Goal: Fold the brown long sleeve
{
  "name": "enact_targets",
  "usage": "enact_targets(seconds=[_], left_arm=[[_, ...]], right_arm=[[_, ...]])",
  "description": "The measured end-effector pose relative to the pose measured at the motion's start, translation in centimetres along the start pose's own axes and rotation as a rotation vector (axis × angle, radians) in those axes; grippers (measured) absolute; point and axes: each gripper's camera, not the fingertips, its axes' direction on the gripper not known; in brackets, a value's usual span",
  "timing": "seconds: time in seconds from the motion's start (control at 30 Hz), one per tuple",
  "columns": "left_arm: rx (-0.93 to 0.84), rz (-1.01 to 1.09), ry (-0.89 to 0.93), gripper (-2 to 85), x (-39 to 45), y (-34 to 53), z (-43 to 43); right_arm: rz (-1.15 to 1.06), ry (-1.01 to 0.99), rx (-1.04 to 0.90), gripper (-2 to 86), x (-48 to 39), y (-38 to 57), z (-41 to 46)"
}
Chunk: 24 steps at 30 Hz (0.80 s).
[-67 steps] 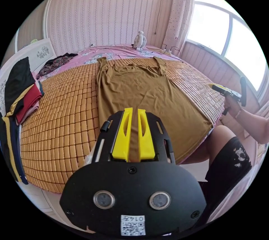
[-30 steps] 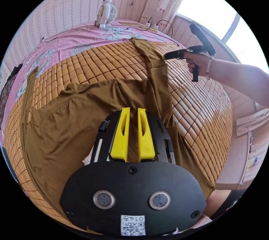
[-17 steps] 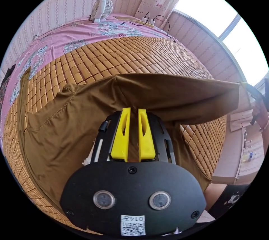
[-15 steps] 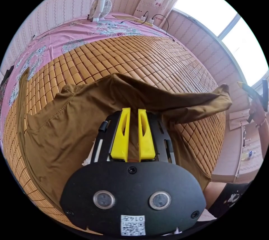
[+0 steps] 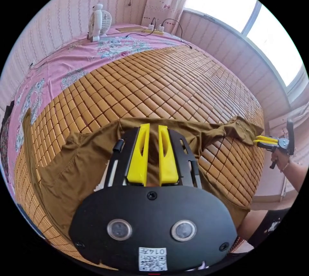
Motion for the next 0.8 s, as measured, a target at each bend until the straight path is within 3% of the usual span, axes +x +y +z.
enact_targets(seconds=[0.03, 0.13, 0.33, 0.43, 0.6, 0.8], left_arm=[[-0.076, 0.006, -0.01, 4.9, 0.4, -0.8, 1.3], [-0.059, 0.007, -0.036, 2.0, 1.0, -1.7, 1.0], [-0.085, 0.058, -0.065, -0.7, 2.7, -2.9, 0.3], [-0.086, 0.024, -0.052, -0.9, 2.7, -3.1, -0.1], [-0.078, -0.021, -0.029, -1.0, 2.4, -3.2, -0.7], [-0.089, -0.004, -0.056, -1.0, 3.1, -3.2, -1.0]], right_arm=[[-0.029, 0.018, 0.054, 5.6, -0.3, 0.0, -0.4], [-0.098, -0.048, -0.05, 1.8, 0.6, -0.8, -1.7], [-0.167, -0.116, -0.12, 5.7, 5.9, 0.4, -9.1], [-0.08, -0.102, -0.204, 9.8, 8.6, 1.5, -7.6], [0.199, -0.255, -0.065, 10.4, 11.7, 2.0, -4.7], [0.324, -0.285, 0.082, 1.1, 12.6, 3.9, -5.2]])
